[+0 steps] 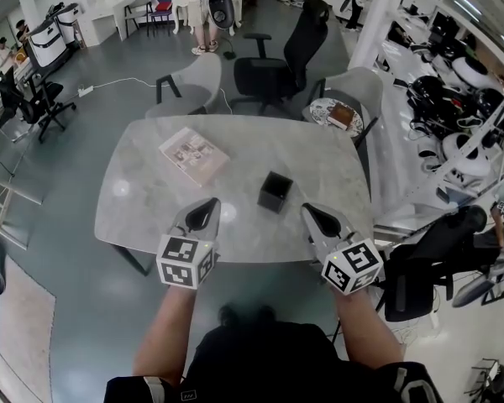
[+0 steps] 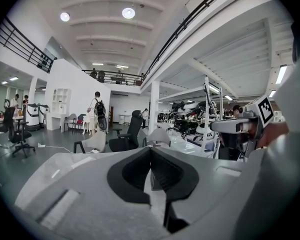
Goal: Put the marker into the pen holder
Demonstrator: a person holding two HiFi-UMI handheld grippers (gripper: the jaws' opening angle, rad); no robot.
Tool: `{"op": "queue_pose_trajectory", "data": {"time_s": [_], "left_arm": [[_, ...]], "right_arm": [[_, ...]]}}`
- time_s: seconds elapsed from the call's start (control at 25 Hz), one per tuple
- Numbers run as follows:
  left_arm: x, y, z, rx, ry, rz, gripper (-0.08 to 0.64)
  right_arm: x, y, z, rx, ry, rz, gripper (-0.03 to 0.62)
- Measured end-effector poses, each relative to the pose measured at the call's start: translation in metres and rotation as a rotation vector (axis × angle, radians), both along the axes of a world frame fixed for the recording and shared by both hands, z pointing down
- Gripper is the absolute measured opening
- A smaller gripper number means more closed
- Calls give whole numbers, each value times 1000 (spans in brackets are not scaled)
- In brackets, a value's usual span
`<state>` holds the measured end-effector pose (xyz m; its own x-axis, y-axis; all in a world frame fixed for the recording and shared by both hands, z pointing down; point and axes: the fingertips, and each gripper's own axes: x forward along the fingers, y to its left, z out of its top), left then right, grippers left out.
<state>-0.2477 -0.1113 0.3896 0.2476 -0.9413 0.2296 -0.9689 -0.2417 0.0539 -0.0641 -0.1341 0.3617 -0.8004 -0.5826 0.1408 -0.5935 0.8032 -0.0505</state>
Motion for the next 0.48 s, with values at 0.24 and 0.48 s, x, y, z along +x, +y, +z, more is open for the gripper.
{"op": "queue_pose_trajectory", "data": {"time_s": [0.24, 0.48], "left_arm": [[-8, 4, 3, 2, 13, -31, 11], [-13, 8, -8, 10, 4, -24, 11]], "right_arm": [[-6, 1, 2, -4, -10, -17, 2], [-11, 3, -4, -1, -17, -8, 2]]}}
